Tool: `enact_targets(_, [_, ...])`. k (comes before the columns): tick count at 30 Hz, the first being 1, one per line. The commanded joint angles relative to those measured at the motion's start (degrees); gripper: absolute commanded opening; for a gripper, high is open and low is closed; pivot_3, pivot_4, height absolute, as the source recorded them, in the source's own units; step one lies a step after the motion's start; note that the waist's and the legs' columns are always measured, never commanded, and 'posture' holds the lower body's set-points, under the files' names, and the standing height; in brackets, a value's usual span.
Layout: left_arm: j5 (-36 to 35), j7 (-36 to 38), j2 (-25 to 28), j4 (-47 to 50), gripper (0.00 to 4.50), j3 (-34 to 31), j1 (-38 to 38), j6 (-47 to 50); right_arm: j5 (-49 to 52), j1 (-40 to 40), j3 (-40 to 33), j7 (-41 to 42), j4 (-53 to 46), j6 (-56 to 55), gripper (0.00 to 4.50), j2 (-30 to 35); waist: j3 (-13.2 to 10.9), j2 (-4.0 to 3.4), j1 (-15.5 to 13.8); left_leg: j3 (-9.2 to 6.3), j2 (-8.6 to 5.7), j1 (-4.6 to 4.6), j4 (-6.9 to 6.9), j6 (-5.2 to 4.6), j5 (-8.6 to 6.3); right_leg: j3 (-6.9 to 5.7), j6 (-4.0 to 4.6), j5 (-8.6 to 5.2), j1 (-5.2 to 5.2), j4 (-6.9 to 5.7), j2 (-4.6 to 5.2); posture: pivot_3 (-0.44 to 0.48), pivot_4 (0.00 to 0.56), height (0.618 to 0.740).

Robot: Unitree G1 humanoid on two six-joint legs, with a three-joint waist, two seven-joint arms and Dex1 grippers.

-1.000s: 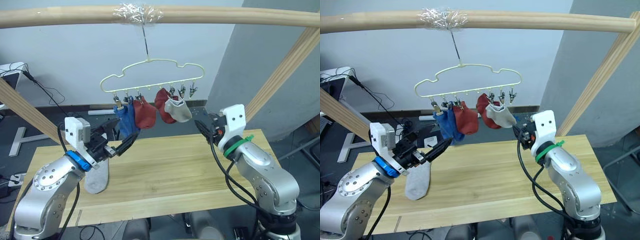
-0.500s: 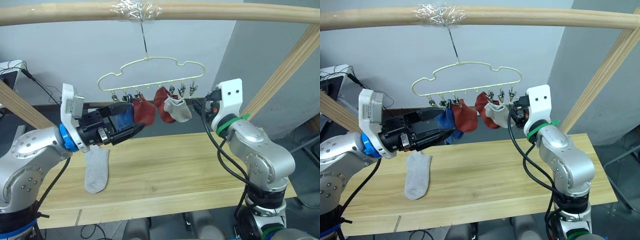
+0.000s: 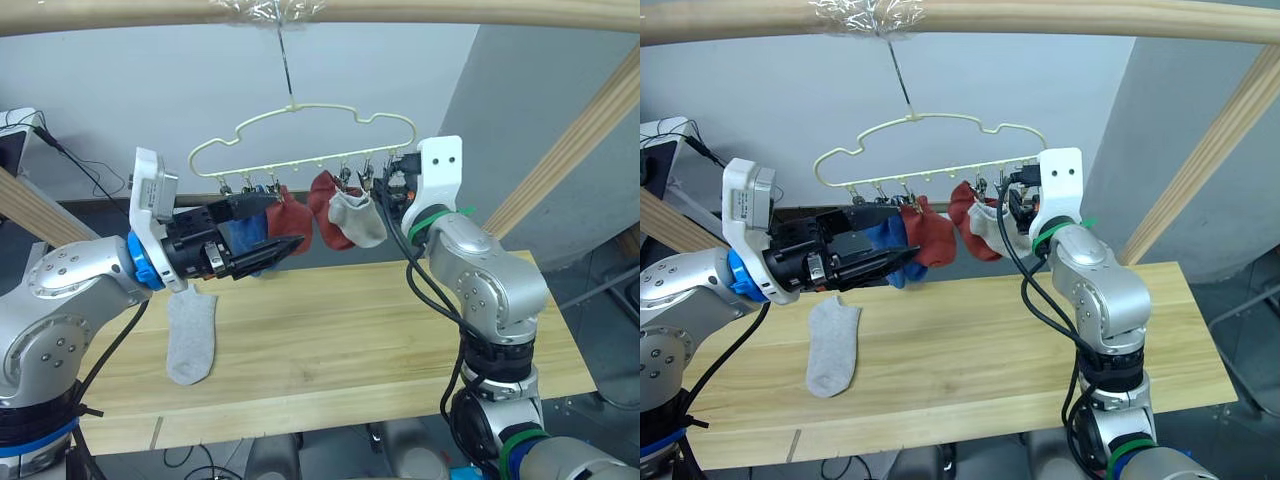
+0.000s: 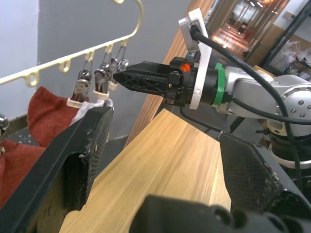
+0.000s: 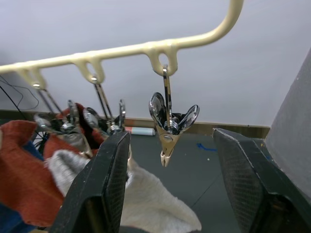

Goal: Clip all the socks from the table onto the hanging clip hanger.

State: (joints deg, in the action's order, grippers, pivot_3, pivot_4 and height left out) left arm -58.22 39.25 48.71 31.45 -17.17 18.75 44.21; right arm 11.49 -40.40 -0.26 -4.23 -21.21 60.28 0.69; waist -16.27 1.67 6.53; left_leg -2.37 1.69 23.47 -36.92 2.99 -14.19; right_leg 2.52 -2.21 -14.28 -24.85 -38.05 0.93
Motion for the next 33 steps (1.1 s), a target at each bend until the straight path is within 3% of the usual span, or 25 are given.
enact_targets(1, [-1.27, -0.69, 0.67, 2.08, 3.98, -1.42, 0.28, 0.19, -1.22, -1.78, 0.18, -0.52, 0.04, -2.91, 2.8, -0.49, -0.01, 0.0, -0.02, 0.0, 0.0, 0.21, -0.03, 0.01, 0.01, 0.0, 0.01, 0.01, -0.22, -0.05, 0.0, -0.146, 0.305, 0.74])
enact_targets(31, [-0.88, -3.78, -0.58, 3.84, 3.98, -1.77, -2.37, -0.83, -3.89, -7.84, -2.11, -1.38, 8.82, -8.13, 2.8, -2.0, -0.21, -0.05, -0.17, -0.06, -0.02, 0.49, -0.03, 0.01, 0.01, -0.09, 0.02, 0.02, -0.48, -0.08, 0.06, -0.136, 0.31, 0.74])
enact_targets(33, [-0.79, -3.9, -0.63, 3.94, 4.01, -1.75, -2.52, -0.87, -3.88, -7.91, -2.16, -1.46, 9.0, -8.24, 2.43, -2.08, -0.21, -0.05, -0.18, -0.05, -0.03, 0.5, -0.03, 0.01, 0.01, -0.08, 0.02, 0.02, -0.48, -0.07, 0.07, -0.136, 0.31, 0.74])
